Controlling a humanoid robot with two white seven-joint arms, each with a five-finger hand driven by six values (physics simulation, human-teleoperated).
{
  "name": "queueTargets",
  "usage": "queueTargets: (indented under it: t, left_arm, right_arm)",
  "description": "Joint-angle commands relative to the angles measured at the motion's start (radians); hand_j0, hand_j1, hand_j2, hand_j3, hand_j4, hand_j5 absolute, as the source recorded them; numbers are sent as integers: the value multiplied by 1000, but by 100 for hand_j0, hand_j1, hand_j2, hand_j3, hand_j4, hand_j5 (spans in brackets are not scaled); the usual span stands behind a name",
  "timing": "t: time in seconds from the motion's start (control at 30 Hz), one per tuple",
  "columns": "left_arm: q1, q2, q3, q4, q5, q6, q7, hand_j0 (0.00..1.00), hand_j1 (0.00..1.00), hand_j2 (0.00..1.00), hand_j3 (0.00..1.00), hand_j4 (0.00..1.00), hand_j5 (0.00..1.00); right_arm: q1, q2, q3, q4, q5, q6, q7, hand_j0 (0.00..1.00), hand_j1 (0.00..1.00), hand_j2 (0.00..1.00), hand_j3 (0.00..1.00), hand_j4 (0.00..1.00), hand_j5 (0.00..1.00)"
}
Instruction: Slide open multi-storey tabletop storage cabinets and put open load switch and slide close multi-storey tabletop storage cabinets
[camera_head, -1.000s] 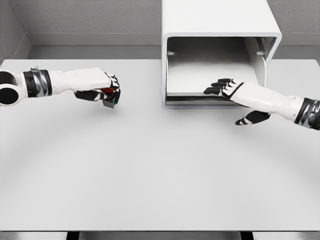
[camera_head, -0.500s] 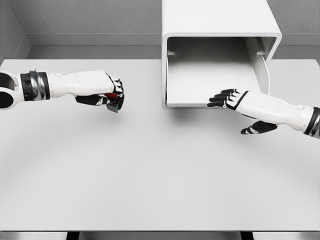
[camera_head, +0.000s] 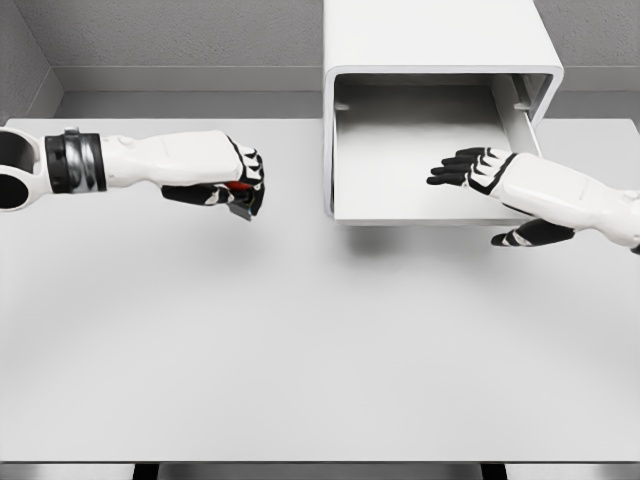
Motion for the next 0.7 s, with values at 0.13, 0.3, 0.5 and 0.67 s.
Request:
queueTargets:
  t: [0.13, 0.3, 0.5, 0.67]
  left_arm:
    - [-43, -10, 1, -29, 5, 2, 1, 38, 38, 38, 38, 38, 38]
    - [-90, -15, 2, -57, 13, 2, 1, 39, 39, 39, 39, 39, 39]
    - [-123, -15, 1, -81, 30, 2, 1, 39, 39, 39, 39, 39, 39]
    - [-153, -32, 1, -81, 44, 2, 1, 39, 39, 39, 39, 39, 39]
  right_arm:
    - [5, 0, -7, -2, -9, 2, -1, 100, 100, 100, 100, 100, 100]
    - [18, -4, -12, -2, -9, 2, -2, 100, 100, 100, 100, 100, 100]
    - [31, -5, -32, -2, -9, 2, -2, 100, 100, 100, 100, 100, 100]
    - [31, 0, -30, -9, -9, 2, -4, 100, 100, 100, 100, 100, 100]
